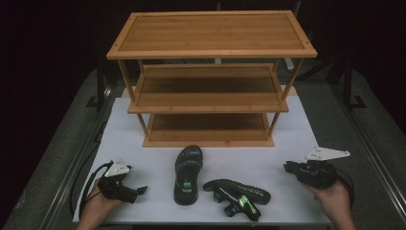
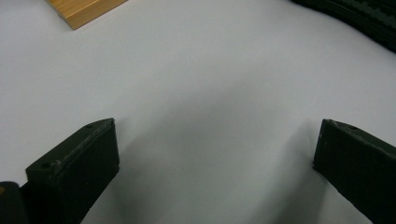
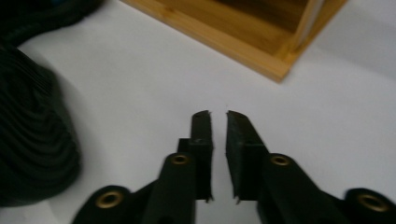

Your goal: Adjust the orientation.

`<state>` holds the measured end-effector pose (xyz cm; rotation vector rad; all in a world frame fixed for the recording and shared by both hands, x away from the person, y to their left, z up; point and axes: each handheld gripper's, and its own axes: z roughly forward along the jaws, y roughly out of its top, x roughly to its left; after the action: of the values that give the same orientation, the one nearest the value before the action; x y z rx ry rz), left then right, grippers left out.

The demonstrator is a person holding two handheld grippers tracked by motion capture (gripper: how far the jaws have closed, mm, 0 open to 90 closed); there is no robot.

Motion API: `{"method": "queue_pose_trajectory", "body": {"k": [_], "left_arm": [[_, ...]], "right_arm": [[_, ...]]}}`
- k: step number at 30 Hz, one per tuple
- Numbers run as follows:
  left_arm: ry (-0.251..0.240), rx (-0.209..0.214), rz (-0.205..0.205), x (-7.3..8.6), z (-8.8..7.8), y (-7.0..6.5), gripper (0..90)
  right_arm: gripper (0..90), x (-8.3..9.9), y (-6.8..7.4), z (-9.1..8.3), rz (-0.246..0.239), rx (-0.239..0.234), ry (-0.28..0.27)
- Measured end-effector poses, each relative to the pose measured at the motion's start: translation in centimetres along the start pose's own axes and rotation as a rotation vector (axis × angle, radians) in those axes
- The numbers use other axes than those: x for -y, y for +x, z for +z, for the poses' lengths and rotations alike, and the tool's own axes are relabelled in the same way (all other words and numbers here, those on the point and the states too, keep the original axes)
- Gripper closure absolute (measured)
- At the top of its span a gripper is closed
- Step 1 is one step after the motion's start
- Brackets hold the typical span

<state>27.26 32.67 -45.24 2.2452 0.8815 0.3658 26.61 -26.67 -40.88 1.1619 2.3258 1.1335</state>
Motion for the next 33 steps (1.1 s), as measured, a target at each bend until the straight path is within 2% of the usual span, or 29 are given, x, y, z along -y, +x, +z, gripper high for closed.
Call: {"method": "queue_pose_trajectory", "body": {"k": [2,5,7,9,11,15,21,27,30,33], "left_arm": [[0.000,0.000,0.000,0.0,0.0,0.0,0.0],[0.000,0.000,0.000,0.0,0.0,0.0,0.0],[-0.001,-0.001,0.001,0.0,0.0,0.0,0.0],[-0.003,-0.001,-0.001,0.0,0.0,0.0,0.0],[-0.004,-0.001,-0.002,0.0,0.0,0.0,0.0],[-0.004,-0.002,-0.003,0.0,0.0,0.0,0.0],[-0.002,0.000,-0.001,0.0,0.0,0.0,0.0],[0.000,0.000,-0.001,0.0,0.0,0.0,0.0],[0.000,0.000,-0.001,0.0,0.0,0.0,0.0],[0.000,0.000,-0.001,0.0,0.0,0.0,0.0]], "right_arm": [[89.4,-0.6,0.3,-0.1,-0.001,-0.034,-0.010],[89.4,-1.7,0.8,-0.1,0.005,-0.088,-0.006],[89.4,-2.5,1.5,-0.1,-0.005,-0.113,-0.024],[89.4,-3.2,2.1,-0.1,-0.013,-0.160,-0.041],[89.4,-3.9,2.7,0.1,-0.018,-0.209,-0.046],[89.4,-4.9,4.1,0.5,-0.044,-0.275,-0.049],[89.4,-5.3,6.4,1.5,-0.102,-0.360,-0.045],[89.4,-5.2,8.2,2.5,-0.146,-0.441,-0.001],[89.4,-5.1,8.9,2.7,-0.160,-0.472,0.014],[89.4,-5.0,9.4,3.2,-0.176,-0.481,0.034]]}}
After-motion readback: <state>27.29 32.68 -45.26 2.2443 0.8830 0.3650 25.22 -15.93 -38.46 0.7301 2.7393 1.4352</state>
